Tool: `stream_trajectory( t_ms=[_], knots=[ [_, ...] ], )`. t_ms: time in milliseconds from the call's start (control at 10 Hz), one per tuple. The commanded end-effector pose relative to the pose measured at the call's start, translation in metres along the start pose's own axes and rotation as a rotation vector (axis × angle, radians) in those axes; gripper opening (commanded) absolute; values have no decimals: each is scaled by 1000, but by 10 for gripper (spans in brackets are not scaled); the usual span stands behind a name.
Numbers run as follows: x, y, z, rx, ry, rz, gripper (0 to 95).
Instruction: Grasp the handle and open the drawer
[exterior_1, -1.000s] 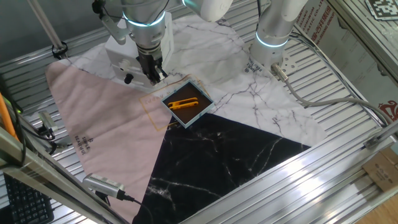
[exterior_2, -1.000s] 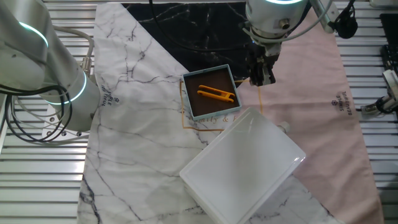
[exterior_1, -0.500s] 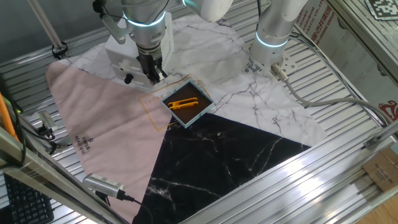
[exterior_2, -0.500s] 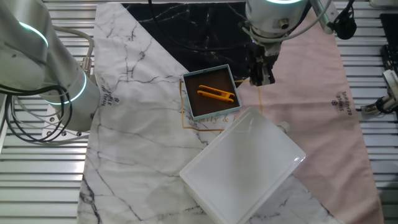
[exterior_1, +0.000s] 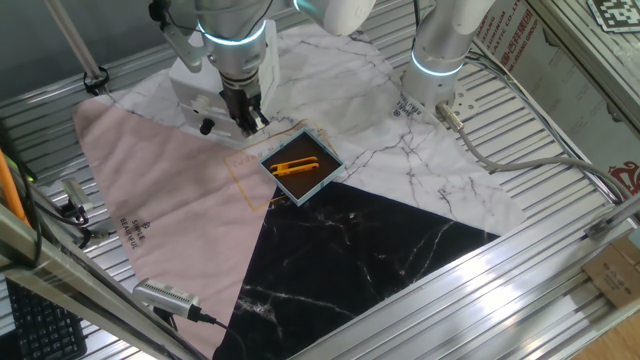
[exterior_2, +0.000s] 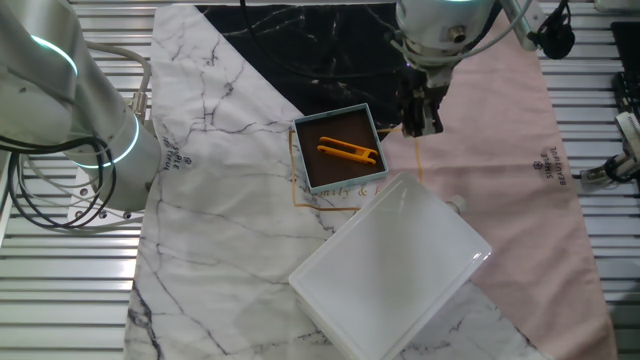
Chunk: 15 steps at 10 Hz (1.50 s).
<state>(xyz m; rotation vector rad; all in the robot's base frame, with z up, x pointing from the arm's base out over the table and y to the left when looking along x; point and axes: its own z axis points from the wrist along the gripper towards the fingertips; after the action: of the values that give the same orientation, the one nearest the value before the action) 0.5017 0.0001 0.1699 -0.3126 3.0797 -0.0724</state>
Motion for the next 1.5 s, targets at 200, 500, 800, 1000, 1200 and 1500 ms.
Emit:
stream_trajectory(
  t_ms=[200,500,800,1000,1200,1500],
  knots=[
    [2,0,-1,-12,12,-23,0],
    [2,0,-1,43,37,23,0],
    [2,0,-1,32,22,4,0],
    [2,0,-1,19,21,9,0],
    [1,1,-1,12,19,-3,0],
    [-7,3,3,6,22,-5,0]
  ],
)
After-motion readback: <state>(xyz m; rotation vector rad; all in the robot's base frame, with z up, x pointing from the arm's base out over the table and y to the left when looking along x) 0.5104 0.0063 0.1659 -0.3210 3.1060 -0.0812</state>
